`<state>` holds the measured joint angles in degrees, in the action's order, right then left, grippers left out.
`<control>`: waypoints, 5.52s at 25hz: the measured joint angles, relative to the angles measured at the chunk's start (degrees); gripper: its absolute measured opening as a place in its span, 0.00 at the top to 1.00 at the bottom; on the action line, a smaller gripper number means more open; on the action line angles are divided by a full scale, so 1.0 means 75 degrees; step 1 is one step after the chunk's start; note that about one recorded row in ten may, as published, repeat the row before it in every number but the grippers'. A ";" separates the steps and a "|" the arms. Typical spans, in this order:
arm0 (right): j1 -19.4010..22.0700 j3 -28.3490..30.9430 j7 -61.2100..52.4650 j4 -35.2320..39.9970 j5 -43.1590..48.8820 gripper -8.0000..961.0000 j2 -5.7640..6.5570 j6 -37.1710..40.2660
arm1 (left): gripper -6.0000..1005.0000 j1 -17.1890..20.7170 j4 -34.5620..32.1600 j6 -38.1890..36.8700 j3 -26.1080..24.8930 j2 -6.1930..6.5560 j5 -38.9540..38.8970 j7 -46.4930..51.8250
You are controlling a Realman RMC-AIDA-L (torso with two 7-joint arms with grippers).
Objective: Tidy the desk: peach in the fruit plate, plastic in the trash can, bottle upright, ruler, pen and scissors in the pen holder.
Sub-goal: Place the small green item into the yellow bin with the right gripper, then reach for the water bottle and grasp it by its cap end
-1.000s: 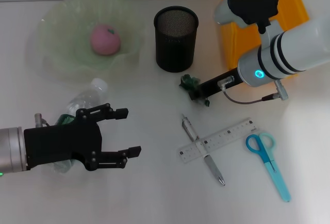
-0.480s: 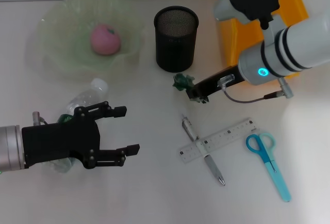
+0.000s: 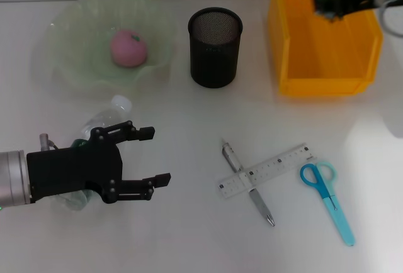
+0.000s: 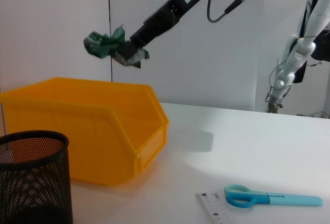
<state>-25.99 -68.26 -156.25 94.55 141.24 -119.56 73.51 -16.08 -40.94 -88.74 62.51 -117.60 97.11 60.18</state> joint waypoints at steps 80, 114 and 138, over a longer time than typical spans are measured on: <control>0.1984 0.1944 1.1349 -0.6862 -0.5918 0.15 0.0071 0.2220 | 0.17 0.0232 -0.7270 0.2610 0.4433 -0.0205 0.7418 1.3948; 0.1567 0.1871 1.1558 -0.6756 -0.5096 0.15 0.0062 0.2522 | 0.22 -0.1205 -0.5228 0.2506 0.3784 -0.0174 0.7491 1.3948; 0.1647 0.1934 1.1456 -0.6720 -0.5050 0.15 0.0062 0.2854 | 0.26 -0.1595 -0.4129 0.2885 0.3737 -0.0179 0.7480 1.3301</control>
<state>-13.64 -53.75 -70.33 44.15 103.36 -119.09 94.92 -28.05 -71.90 -67.10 90.54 -118.95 153.21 159.93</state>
